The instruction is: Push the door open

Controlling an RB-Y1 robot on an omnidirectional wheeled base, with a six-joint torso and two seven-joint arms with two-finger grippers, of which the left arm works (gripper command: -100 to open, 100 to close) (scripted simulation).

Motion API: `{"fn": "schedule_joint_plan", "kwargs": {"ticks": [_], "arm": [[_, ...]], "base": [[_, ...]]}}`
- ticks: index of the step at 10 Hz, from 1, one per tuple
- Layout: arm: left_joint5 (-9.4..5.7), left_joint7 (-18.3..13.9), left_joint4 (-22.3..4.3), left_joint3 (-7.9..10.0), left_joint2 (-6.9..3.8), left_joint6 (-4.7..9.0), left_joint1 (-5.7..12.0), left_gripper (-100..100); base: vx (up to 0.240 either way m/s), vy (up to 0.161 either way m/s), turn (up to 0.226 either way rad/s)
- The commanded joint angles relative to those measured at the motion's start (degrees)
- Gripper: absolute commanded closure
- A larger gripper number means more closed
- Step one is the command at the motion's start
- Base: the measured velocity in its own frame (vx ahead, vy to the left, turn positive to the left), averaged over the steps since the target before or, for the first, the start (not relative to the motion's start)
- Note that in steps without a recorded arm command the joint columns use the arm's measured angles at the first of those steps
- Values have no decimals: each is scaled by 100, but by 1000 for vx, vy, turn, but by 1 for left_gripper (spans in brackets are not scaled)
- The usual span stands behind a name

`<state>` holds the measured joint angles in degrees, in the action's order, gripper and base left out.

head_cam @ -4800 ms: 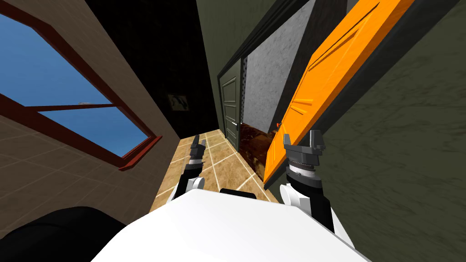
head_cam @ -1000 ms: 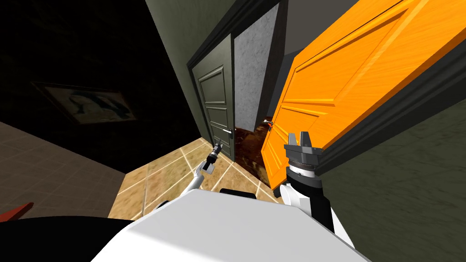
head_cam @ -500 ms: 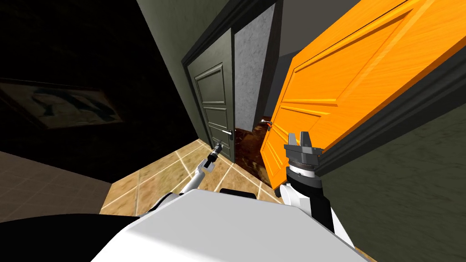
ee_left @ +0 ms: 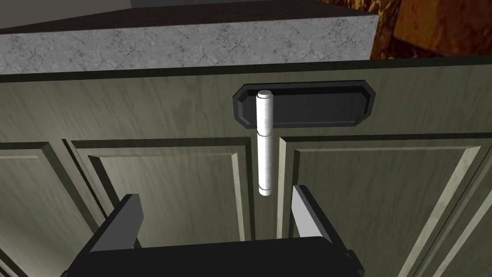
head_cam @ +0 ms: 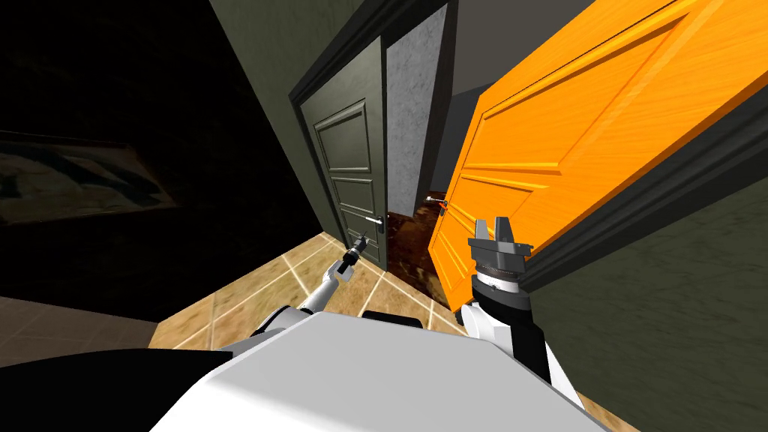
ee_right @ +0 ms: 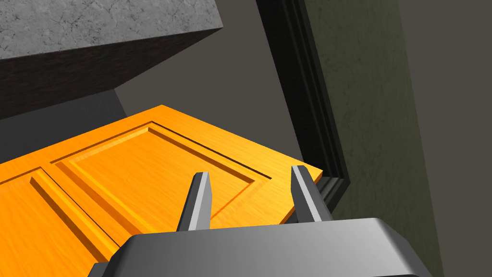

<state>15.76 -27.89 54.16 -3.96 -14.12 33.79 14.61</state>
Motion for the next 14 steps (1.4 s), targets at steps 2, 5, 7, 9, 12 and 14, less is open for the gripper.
{"fn": "schedule_joint_plan", "kwargs": {"ticks": [2, 5, 7, 9, 12, 14], "arm": [[108, -192, -342, -17, -56, 29, 216, -100], [216, -374, -711, -32, -112, 72, 444, -100], [280, -482, -928, -41, -145, 98, 579, -100], [366, -628, -1222, -53, -190, 132, 761, -100], [470, -803, -1577, -67, -243, 174, 981, -100], [474, -808, -1594, -67, -244, 171, 993, -100]], "base": [[57, 97, -89], [41, 87, -84], [41, 84, -67], [56, 104, -105], [57, 94, -70], [23, 56, -35]]}}
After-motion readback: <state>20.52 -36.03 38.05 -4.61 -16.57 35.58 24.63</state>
